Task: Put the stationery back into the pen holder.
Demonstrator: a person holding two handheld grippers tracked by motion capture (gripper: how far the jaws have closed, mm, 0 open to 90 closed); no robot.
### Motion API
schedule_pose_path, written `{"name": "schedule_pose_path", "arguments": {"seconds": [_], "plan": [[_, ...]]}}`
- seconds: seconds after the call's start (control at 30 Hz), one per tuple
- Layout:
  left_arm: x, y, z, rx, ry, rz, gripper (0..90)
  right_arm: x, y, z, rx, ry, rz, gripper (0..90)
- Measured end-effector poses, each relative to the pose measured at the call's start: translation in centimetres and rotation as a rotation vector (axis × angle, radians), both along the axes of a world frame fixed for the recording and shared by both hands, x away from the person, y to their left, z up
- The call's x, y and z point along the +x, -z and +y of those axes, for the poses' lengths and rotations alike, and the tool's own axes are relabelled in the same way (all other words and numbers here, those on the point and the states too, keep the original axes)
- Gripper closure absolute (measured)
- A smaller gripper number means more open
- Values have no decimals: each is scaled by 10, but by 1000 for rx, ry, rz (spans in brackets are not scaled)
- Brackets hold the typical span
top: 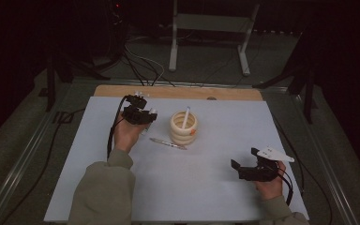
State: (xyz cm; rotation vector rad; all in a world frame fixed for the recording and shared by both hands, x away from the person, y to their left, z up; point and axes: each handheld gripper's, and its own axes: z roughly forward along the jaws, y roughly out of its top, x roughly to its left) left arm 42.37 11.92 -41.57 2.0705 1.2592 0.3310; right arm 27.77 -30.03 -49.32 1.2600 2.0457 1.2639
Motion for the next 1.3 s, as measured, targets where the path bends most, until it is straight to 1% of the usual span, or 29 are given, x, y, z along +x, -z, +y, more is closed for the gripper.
{"name": "schedule_pose_path", "arguments": {"seconds": [0.1, 0.13, 0.4, 0.5, 0.63, 0.67, 0.7, 0.83, 0.9, 0.93, 1.0, 1.13, 1.17, 1.3], "plan": [[0, -2, -1, -6, 5, -8, 663, 0, 0, 0, 0, 1, 0, 0], [-1, -4, -2, -20, 11, -16, 663, 0, 0, 0, 0, 0, 0, 0], [-2, -11, -7, -37, 36, -48, 663, 0, 0, 0, 1, 0, 1, 0], [-2, -13, -8, -61, 43, -58, 663, 0, 0, 0, 1, 0, 1, 0], [-3, -14, -8, -69, 47, -68, 663, 0, 0, 0, 1, 0, 0, 0], [-3, -15, -8, -87, 50, -74, 663, 0, 0, 0, 0, 0, 1, 0], [-4, -16, -8, -93, 53, -79, 663, 0, 0, 0, 1, 0, 1, 0], [-5, -19, -9, -106, 64, -97, 663, 0, 0, 0, 2, 1, 1, 0], [-5, -20, -10, -121, 71, -103, 663, 0, 0, 0, 2, 1, 0, 0], [-5, -20, -10, -121, 71, -103, 663, 0, 0, 0, 2, 1, 0, 0], [-6, -22, -11, -120, 81, -119, 663, 0, 0, 0, 3, 1, 0, 0], [-7, -23, -12, -128, 86, -131, 663, 0, 0, -1, 3, 2, 0, 0], [-7, -24, -13, -133, 94, -139, 663, 0, 0, -1, 3, 1, 0, 0], [-8, -26, -15, -138, 105, -149, 663, 0, 0, 0, 3, 1, 0, 0]]}}
